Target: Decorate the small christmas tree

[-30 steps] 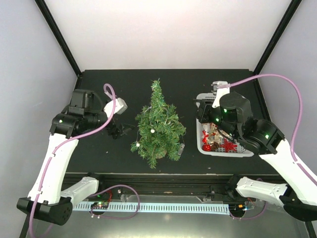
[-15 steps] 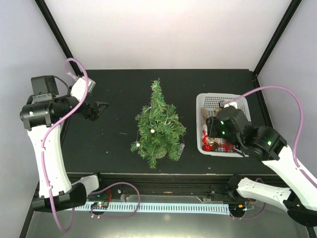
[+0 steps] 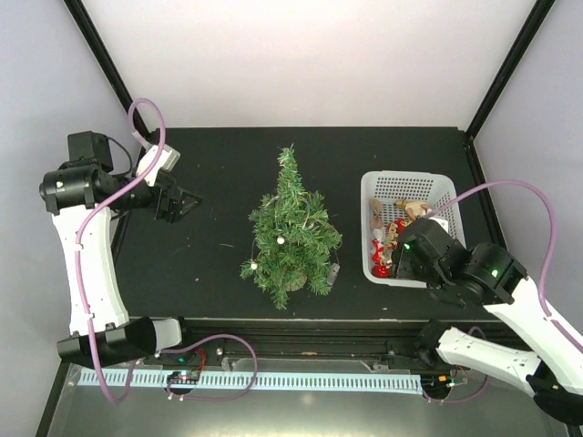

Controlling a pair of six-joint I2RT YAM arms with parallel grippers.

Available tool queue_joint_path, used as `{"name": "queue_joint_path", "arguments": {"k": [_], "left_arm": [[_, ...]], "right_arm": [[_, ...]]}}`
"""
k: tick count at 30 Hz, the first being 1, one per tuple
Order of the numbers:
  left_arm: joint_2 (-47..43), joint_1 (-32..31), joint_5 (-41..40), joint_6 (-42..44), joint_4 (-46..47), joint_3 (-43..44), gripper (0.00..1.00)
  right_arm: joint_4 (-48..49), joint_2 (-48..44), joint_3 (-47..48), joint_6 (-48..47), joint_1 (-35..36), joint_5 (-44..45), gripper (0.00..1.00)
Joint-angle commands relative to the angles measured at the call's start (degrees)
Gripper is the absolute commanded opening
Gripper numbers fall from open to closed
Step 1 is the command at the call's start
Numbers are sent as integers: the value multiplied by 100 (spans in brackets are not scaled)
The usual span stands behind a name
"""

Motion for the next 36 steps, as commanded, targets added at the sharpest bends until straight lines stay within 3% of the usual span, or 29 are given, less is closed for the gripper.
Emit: {"name": "queue_joint_path", "arguments": {"k": [1, 10, 17, 24, 31, 36], "left_arm": [[13, -100, -22, -171, -214, 76, 99], [-614, -788, -772, -631, 594, -1145, 99], [-292, -1330, -389, -1079, 1570, -916, 99], [542, -1351, -155, -1764, 2175, -619, 99], [1074, -1377, -142, -1816, 2307, -427, 99], [1520, -1558, -186, -1788, 2240, -154, 99]], "right_arm": [[30, -138, -226, -164, -272, -107, 57], [1177, 337, -933, -2145, -3115, -2177, 56], [1351, 1386, -274, -1840, -3858, -2326, 53], [1524, 2183, -197, -1418, -4754, -2849, 45], [2075, 2769, -546, -1991, -4776, -3453, 45], [2299, 2765, -979, -2281, -4649, -3425, 46]]}}
